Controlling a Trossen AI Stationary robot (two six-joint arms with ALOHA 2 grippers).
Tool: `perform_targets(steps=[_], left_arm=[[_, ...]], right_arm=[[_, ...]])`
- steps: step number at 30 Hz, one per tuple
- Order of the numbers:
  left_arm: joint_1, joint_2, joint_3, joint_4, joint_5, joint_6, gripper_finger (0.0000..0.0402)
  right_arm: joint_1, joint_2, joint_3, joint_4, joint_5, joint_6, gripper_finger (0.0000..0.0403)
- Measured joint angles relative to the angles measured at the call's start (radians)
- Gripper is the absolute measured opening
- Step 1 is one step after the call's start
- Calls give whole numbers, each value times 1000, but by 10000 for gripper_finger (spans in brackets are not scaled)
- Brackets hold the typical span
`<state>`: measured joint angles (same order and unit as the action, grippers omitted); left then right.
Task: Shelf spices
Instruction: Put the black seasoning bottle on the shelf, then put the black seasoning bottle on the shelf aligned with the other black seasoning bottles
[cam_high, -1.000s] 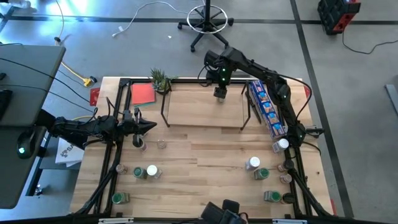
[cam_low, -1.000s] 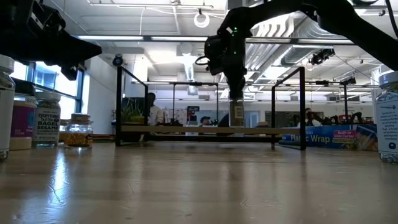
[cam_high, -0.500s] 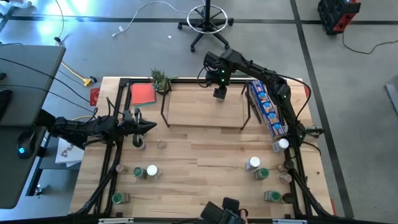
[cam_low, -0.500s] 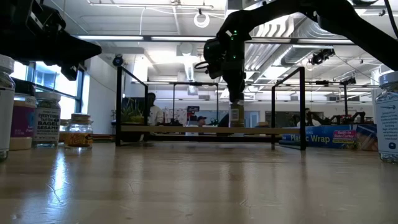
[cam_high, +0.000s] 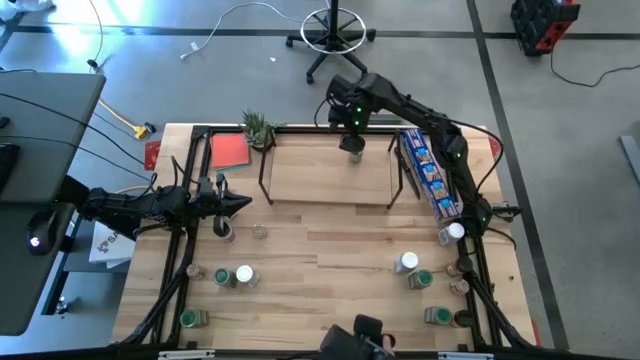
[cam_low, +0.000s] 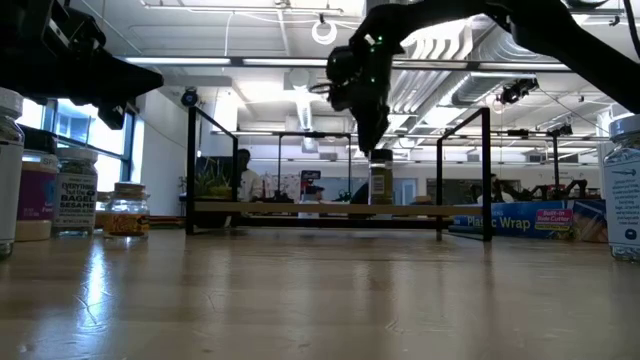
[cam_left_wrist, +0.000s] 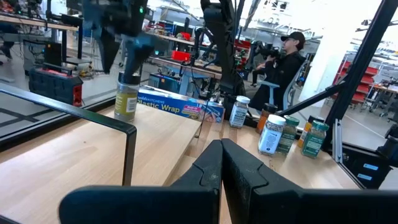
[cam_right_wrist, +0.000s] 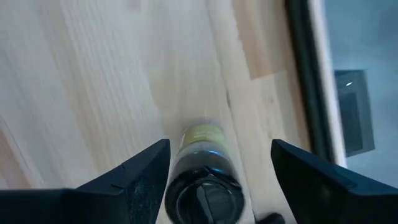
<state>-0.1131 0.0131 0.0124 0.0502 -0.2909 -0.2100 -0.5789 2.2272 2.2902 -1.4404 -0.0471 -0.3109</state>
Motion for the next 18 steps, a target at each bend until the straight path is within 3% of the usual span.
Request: perform_targets(steps=[5, 10, 14, 18], left_arm=[[0, 0, 0, 0, 0, 0, 1], [0, 0, 0, 0, 0, 1, 1], [0, 0, 0, -1, 0, 2, 1], [0, 0, 0, -1, 0, 2, 1]], right_arm=[[23, -77, 59, 13, 30, 62, 273], [124, -236, 50, 17, 33, 130, 273], [273, -405, -38, 17, 12, 147, 273], [432, -581, -220, 10, 10, 322, 273]])
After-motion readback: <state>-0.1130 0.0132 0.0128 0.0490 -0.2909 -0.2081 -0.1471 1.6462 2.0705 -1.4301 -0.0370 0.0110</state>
